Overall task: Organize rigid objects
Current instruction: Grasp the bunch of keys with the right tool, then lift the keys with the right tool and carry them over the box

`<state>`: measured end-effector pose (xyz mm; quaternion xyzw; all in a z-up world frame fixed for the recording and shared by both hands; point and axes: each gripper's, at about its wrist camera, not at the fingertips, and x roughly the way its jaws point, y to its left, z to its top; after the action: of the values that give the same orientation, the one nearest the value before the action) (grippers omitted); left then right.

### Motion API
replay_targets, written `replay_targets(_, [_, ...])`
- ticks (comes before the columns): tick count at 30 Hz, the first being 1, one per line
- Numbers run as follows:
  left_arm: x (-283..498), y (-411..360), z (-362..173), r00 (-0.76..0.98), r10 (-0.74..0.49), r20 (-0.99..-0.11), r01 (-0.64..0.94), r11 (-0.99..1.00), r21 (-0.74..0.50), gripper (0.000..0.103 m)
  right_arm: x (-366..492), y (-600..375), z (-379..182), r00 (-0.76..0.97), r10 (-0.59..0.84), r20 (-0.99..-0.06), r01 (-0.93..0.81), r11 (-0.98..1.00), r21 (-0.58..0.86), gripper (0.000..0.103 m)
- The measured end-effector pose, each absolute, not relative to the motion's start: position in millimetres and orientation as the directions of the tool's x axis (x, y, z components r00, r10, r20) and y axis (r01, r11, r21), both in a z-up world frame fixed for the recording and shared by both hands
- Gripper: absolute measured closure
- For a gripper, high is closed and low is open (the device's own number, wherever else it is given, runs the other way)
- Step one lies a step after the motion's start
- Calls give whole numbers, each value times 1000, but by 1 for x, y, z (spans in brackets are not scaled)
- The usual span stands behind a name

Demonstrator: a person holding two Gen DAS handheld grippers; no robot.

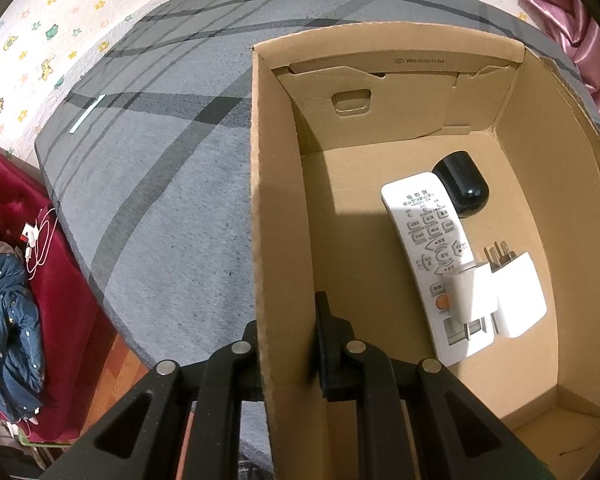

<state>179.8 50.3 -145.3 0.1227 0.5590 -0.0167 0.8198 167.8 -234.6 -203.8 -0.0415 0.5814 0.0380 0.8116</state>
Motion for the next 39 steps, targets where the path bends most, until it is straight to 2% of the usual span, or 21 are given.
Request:
replay_targets(1, [180,51,-146,374,109,-921,165,969,182,88,167,-234,-203,322,17,-947,-112,993,-20,81])
replay_targets(6, [180,49,-146,376,111,-920,165,969,185,88,161,-237,-196,330,31,-944,-99,995,-2,83])
replay_targets(9, [179,48,-147,376,113,-919,165,968,187,88,157,-237,-193,334,29,-942,-95,995,-3,91])
replay_targets(23, [177,44,-146,378,126,-917,169,965,203,88,141,-236,-154,377,29,-926,-78,997,-1,92])
replay_targets(39, [179,47,-145,376,118,-919,166,967,192,88,135,-227,-83,466,19,-884,-66,998,-13,92])
